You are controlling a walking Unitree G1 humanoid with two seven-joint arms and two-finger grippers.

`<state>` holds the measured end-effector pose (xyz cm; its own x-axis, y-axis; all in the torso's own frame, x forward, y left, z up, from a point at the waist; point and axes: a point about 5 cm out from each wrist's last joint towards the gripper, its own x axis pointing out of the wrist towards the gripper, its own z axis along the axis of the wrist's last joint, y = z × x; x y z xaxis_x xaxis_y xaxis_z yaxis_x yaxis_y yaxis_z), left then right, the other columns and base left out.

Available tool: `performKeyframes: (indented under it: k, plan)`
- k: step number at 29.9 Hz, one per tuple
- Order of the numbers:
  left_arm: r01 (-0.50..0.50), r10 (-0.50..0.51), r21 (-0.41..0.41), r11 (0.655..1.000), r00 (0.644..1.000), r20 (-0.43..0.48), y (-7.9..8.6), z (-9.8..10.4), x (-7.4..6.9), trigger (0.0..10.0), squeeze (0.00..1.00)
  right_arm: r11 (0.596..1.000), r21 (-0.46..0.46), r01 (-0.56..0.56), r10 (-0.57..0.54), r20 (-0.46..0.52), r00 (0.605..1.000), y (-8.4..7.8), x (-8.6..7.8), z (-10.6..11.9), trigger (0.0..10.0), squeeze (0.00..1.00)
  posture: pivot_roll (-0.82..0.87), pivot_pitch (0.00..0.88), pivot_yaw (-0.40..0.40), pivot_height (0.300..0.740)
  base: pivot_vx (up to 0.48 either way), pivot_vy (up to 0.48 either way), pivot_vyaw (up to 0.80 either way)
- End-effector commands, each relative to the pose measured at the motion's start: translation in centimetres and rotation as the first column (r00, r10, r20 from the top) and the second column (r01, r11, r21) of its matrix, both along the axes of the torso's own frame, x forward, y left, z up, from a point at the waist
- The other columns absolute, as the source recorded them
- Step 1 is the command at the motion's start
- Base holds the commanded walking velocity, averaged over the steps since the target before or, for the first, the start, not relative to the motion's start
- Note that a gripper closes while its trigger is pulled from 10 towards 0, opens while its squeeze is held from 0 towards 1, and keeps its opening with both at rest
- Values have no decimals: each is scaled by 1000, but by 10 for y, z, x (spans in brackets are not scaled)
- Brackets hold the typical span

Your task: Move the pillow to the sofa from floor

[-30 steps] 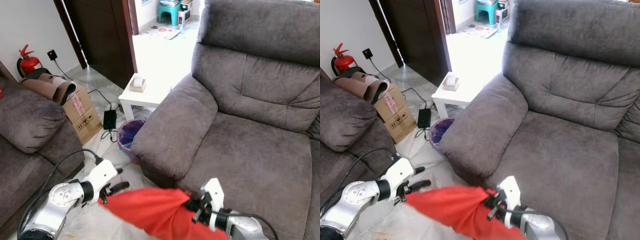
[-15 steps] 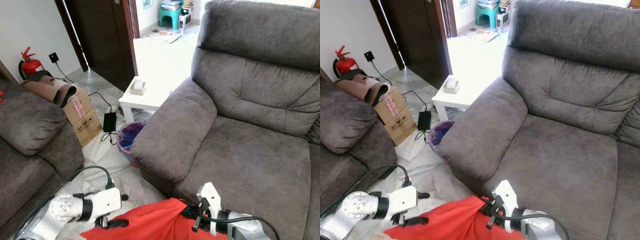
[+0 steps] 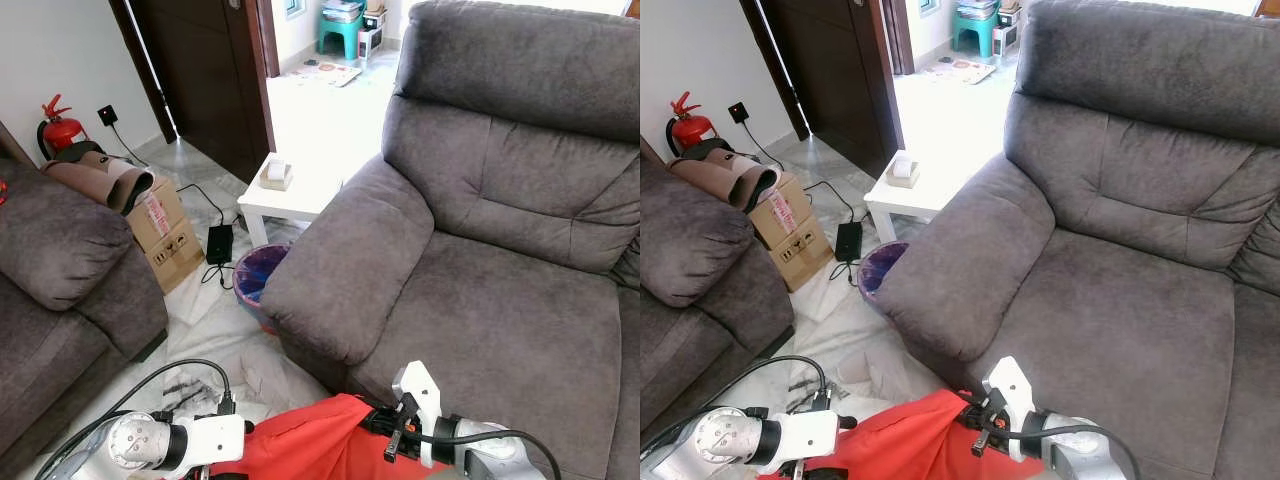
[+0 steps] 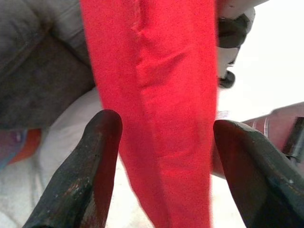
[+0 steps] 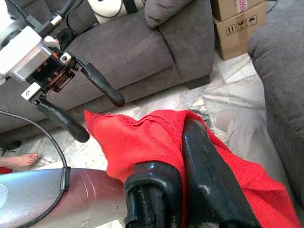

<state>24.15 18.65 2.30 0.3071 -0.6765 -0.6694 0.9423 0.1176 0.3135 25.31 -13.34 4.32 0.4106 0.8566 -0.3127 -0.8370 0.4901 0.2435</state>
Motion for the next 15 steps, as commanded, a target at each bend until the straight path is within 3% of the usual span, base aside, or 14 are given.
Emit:
performKeyframes:
  k: [1, 12, 15]
  plan:
    - [-25, 25, 7, 1000, 999, -25, 3, -9, -5, 10000, 0, 996, 77, -50, 43, 93, 995, 11, 7, 22, 10000, 0, -19, 101, 73, 740, 0, 0, 0]
    - [-88, 93, 78, 993, 993, -73, 20, -33, -22, 10000, 0, 995, 70, -67, 60, 98, 993, 6, 8, 27, 10000, 0, -22, 104, 69, 740, 0, 0, 0]
    - [-189, 192, 60, 980, 980, -47, 28, -36, -22, 10000, 0, 995, 60, -74, 68, 90, 994, 5, 7, 26, 10000, 0, -20, 106, 65, 740, 0, 0, 0]
